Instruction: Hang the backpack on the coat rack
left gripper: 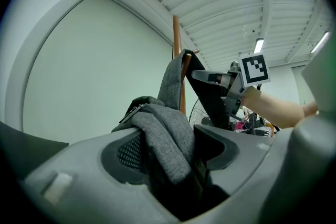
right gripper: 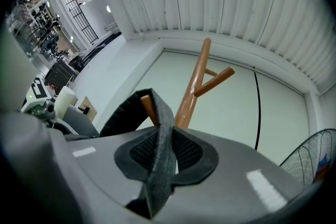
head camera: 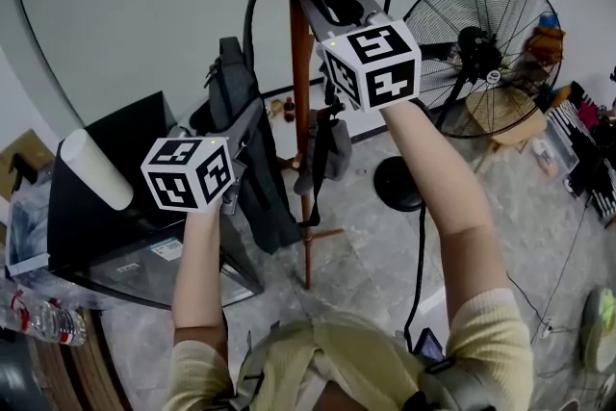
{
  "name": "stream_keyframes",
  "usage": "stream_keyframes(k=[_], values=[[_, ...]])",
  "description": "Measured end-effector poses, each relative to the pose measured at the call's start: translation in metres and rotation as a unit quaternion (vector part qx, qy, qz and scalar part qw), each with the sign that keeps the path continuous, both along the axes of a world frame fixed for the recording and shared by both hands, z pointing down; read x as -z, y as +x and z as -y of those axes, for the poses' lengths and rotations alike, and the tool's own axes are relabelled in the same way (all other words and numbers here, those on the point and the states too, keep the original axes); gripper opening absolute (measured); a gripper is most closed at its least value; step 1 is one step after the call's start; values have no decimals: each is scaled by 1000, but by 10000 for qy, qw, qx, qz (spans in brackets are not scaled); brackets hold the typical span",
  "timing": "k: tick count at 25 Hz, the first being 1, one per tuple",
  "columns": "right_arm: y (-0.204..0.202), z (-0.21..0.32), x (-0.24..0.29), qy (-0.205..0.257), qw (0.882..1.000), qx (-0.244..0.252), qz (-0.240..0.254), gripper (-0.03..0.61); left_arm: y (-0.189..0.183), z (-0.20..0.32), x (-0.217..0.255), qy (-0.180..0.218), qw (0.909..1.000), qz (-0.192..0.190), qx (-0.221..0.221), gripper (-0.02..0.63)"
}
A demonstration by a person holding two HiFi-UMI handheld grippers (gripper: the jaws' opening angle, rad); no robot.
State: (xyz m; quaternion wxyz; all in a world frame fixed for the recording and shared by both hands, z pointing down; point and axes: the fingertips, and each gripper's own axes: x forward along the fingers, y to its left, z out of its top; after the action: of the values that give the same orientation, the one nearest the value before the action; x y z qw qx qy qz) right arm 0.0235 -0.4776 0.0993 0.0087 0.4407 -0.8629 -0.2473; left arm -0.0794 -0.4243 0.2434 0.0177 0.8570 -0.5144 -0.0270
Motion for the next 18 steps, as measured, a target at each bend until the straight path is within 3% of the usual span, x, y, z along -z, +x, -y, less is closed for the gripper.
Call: stream_keyframes(k=[7, 18], values=[[-5, 10, -5, -334, 9994, 58, -81, 55, -5, 10, -5, -115, 9999, -4, 78, 286], [-11, 1, -11, -41, 9999, 46, -95, 95, 6, 12, -26, -193, 9998, -21, -111, 299]])
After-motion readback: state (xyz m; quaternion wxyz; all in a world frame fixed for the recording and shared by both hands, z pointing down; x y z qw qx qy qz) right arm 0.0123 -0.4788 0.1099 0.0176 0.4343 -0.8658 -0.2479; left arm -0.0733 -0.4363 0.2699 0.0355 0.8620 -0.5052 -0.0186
